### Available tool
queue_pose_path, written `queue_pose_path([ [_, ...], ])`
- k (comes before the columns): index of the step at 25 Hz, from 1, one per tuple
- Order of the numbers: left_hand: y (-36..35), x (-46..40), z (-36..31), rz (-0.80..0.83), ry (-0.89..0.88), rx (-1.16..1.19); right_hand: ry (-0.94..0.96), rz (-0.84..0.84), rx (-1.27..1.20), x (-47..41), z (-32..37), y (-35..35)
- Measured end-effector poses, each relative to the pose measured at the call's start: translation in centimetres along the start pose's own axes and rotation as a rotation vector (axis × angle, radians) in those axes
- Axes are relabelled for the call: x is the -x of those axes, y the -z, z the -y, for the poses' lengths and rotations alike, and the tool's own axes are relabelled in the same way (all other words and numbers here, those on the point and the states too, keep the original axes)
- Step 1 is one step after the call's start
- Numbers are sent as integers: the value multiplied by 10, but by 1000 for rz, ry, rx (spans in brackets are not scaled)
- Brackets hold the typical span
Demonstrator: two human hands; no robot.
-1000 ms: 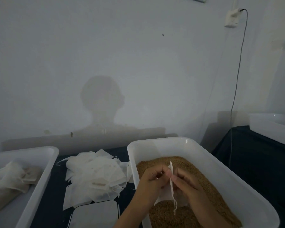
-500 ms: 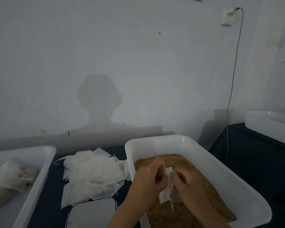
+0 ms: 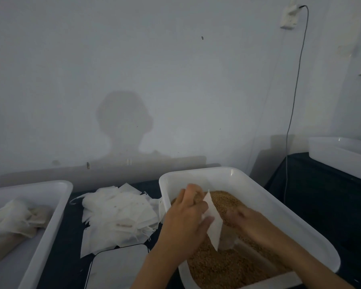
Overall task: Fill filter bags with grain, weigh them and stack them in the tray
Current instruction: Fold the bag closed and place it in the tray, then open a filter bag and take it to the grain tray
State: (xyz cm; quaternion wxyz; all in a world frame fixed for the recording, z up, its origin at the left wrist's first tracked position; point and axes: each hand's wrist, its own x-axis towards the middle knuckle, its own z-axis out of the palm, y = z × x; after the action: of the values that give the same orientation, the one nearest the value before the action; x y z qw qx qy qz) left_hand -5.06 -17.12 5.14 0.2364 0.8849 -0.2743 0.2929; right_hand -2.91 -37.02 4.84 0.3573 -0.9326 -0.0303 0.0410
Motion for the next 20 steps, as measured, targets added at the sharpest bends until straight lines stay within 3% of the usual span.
queue_pose_path([
  [2,7,-1,2,-54,13,-2,-20,209,418,-2,-16,1],
  [5,13,-3,4,-38,-45,-31,-52,367,665,-3,-25,-8],
  [11,10,-2,17,22,23,26,87,67,768,2,-8,53],
  [16,6,-1,15,7,34,46,9,69,1314,-6,2,102],
  [18,2,-1,16,38,13,25,97,39,1382,-9,-5,105],
  [20,-2,-1,16,75,2,16,114,128,1378,-9,-11,100],
])
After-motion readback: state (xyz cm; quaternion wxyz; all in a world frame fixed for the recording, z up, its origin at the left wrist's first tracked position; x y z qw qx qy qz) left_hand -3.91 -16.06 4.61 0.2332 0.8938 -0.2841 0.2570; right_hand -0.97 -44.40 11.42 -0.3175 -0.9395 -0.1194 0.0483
